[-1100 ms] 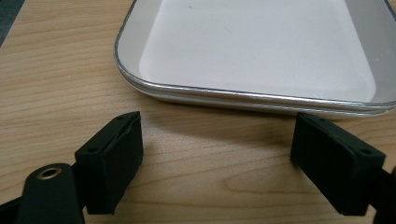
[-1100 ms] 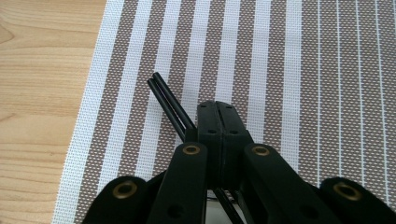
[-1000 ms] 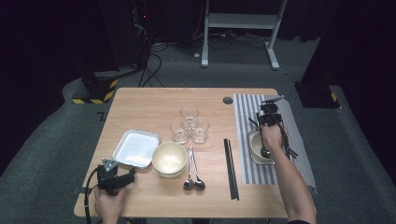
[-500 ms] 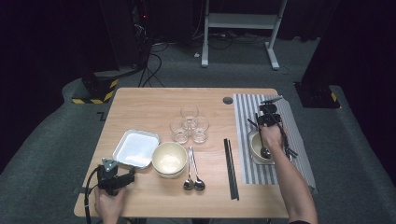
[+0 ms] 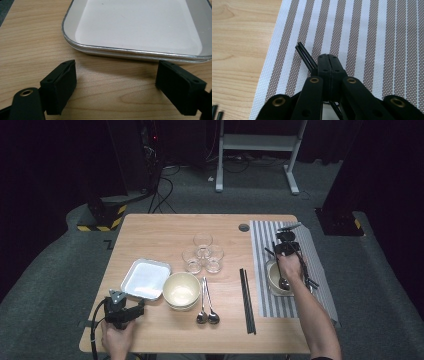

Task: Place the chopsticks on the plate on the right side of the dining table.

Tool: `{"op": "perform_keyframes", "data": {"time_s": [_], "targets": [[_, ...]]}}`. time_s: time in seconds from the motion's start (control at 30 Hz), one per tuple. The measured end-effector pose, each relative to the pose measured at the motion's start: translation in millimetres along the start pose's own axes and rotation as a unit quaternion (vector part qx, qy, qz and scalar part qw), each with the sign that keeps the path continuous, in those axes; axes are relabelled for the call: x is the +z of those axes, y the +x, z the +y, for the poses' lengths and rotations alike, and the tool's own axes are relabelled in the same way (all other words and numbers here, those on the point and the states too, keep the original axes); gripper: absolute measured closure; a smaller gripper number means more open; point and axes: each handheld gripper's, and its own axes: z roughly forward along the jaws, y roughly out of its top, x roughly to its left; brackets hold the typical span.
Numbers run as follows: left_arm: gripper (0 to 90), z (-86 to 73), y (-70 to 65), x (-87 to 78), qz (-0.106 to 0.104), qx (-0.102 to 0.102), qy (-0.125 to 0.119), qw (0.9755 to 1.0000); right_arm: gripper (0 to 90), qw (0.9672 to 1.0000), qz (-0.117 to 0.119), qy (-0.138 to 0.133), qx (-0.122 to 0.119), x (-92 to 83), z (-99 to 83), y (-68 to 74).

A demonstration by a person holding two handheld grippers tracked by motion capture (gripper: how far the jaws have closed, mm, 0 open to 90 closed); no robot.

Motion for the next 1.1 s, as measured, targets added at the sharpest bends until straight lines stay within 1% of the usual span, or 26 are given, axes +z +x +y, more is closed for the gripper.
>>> {"op": "perform_keyframes", "data": {"time_s": [0.2,0.4,0.47,0.8,1.03,1.07,1.1], "targets": [[17.2,0.1,0.1,0.0,0.000,-0.001,0.000,1.0000,89.8,1.0000,-0.002,-0.003,-0.003,1.9,-1.1,3.0],[17.2,0.1,0.4,-0.1,0.000,0.000,0.001,1.0000,89.8,1.0000,0.001,0.002,-0.006,3.7,-0.8,6.1],[17.2,0.2,0.5,0.0,-0.001,0.000,0.001,1.0000,89.9,0.9999,0.000,0.004,-0.010,3.1,-1.0,6.5],[17.1,0.3,0.8,0.1,-0.001,0.001,0.001,1.0000,89.9,0.9999,-0.003,0.007,-0.014,1.6,-1.6,8.2],[17.2,0.4,0.9,0.2,-0.002,0.001,0.001,1.0000,89.8,0.9997,0.003,0.016,-0.016,1.8,-1.8,10.4],[17.3,0.4,1.1,0.2,-0.002,0.000,0.001,1.0000,89.8,0.9997,0.007,0.020,-0.014,2.1,-2.0,11.0],[17.3,0.4,1.1,0.2,-0.002,0.000,0.001,1.0000,89.9,0.9997,0.009,0.017,-0.017,2.0,-2.2,11.3]]}}
